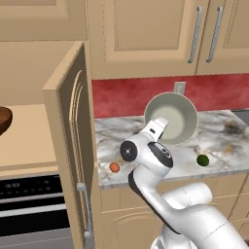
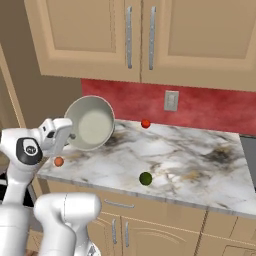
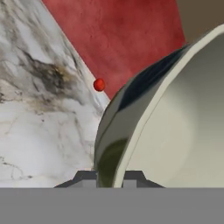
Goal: Pick both bowls and place them on the counter. Then place the lime in one bowl and place the egg in the other bowl.
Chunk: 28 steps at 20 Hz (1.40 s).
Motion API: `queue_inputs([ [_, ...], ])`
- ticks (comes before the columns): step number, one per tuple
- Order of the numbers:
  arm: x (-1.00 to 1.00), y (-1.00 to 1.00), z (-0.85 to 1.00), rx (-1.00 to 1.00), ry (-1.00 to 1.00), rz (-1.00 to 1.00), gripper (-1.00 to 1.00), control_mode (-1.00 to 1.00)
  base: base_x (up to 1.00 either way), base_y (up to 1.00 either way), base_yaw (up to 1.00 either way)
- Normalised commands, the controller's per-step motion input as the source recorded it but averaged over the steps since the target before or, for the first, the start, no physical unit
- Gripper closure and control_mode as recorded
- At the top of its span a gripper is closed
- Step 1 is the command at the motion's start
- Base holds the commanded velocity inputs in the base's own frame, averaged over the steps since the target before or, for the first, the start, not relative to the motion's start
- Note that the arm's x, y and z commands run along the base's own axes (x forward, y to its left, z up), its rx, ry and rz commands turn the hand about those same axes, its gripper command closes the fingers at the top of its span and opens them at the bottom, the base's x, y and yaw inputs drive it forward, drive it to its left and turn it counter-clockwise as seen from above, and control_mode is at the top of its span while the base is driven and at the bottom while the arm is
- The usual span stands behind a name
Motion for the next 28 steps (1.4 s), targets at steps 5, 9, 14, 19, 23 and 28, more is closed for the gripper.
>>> queue_inputs([
  [5,0.37,-0.28,-0.34,0.09,0.05,0.06,1.00,-1.00,0.00,0.00,0.00],
  [9,0.46,-0.08,-0.25,0.04,0.06,0.07,1.00,-1.00,0.00,0.00,0.00],
  [14,0.46,-0.03,-0.19,0.05,0.01,0.09,1.00,-1.00,0.00,0.00,0.00],
  [19,0.37,0.00,-0.14,0.00,0.05,0.08,1.00,-1.00,0.00,0.00,0.00],
  [23,-0.02,-0.03,0.14,0.00,0.04,0.00,1.00,-1.00,0.00,0.00,0.00],
  [28,-0.11,0.04,0.03,-0.09,0.19,0.00,1.00,-1.00,0.00,0.00,0.00],
])
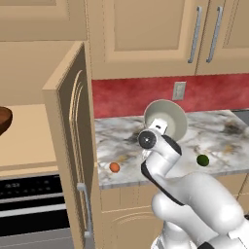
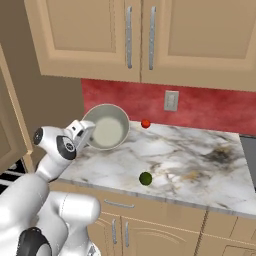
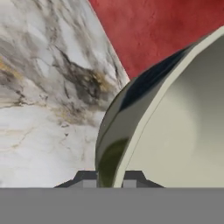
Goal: Pick both bowls and place them on the counter. Then place the lime in one bowl and place the egg in the other bowl.
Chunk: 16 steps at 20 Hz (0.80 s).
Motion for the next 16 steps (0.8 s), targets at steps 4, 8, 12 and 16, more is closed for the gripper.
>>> queue_inputs([
  [4,0.05,0.01,-0.05,-0.15,0.41,0.04,1.00,-1.00,0.00,0.00,0.00],
  [8,0.03,-0.23,-0.22,-0.06,0.34,0.10,1.00,-1.00,0.00,0.00,0.00],
  [12,0.07,-0.08,-0.44,-0.03,0.27,0.08,1.00,-1.00,0.00,0.00,0.00],
  [16,0.00,-0.03,-0.49,0.00,0.10,0.06,1.00,-1.00,0.00,0.00,0.00],
])
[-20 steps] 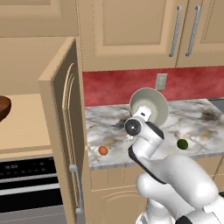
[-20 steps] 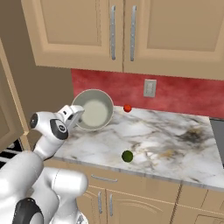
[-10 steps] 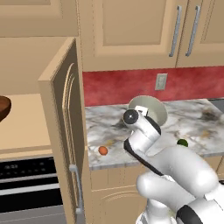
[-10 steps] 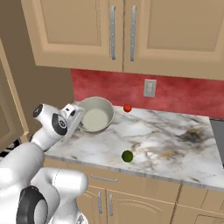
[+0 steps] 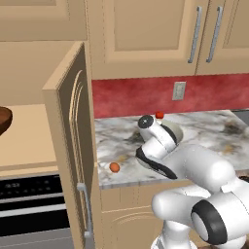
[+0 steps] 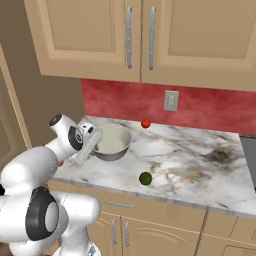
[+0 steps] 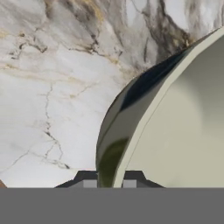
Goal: Pick both bowls and place them on the counter. Then place the lime in one bowl and place the egg in the other bowl.
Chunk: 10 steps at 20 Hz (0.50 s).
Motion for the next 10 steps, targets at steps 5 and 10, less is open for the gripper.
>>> queue_inputs([
  [5,0.00,-0.01,-0.39,0.00,-0.01,0.03,1.00,-1.00,0.00,0.00,0.00],
  [10,0.05,-0.04,-0.33,0.00,-0.04,0.02,1.00,-1.00,0.00,0.00,0.00],
])
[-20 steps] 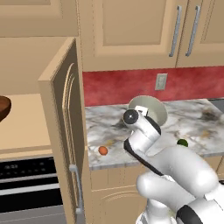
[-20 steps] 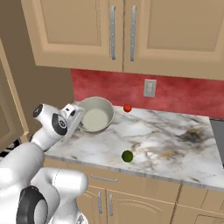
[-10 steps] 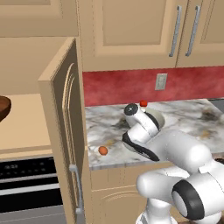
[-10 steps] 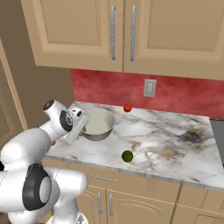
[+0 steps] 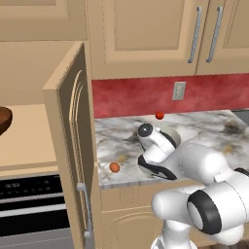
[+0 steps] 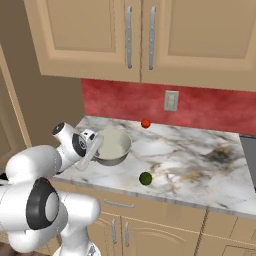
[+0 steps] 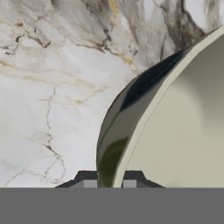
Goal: Pick both bowls and place them on the counter. Then place the lime in one bowl and place the egg in the other bowl.
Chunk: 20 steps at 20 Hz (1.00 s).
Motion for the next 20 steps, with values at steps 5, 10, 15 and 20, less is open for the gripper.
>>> queue_inputs([
  [5,0.21,-0.04,-0.19,0.00,0.01,0.04,1.00,-1.00,0.00,0.00,0.00],
  [10,0.14,0.00,-0.07,0.00,0.09,0.03,1.00,-1.00,0.00,0.00,0.00],
  [15,-0.02,0.00,-0.05,0.00,0.09,0.00,-1.00,-1.00,0.00,0.00,0.00],
  [20,-0.28,0.00,0.11,0.00,-0.03,0.00,-1.00,-1.00,0.00,0.00,0.00],
])
